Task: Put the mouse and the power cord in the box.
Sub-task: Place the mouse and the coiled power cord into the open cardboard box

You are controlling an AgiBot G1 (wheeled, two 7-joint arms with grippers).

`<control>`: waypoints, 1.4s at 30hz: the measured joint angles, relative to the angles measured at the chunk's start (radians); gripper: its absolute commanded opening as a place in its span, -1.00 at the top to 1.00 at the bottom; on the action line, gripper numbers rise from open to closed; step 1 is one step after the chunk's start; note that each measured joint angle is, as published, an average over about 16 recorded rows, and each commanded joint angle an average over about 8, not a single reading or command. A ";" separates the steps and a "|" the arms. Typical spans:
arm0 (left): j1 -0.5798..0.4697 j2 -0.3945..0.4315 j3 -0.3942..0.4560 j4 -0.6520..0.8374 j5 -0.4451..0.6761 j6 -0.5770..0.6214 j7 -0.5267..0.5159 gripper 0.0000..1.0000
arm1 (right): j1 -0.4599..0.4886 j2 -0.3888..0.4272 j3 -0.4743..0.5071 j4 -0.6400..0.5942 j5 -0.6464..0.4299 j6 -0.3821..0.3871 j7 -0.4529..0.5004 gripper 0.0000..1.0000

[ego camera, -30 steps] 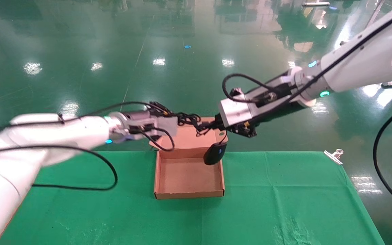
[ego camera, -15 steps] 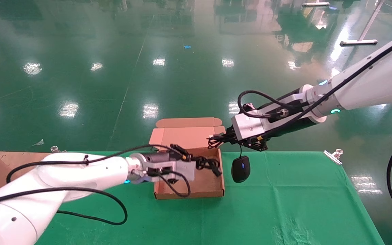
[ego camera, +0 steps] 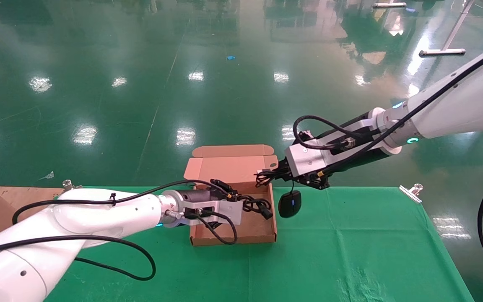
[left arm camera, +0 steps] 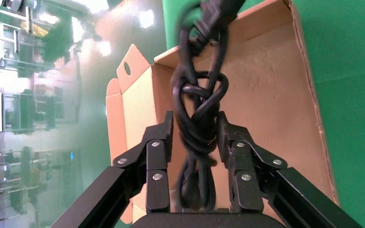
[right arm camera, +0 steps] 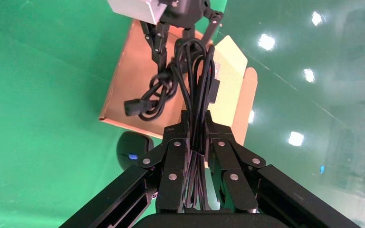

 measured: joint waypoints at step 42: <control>0.000 -0.404 -0.213 0.157 -0.536 0.696 0.277 -1.00 | -0.299 -0.056 -0.384 0.583 0.092 0.582 0.343 1.00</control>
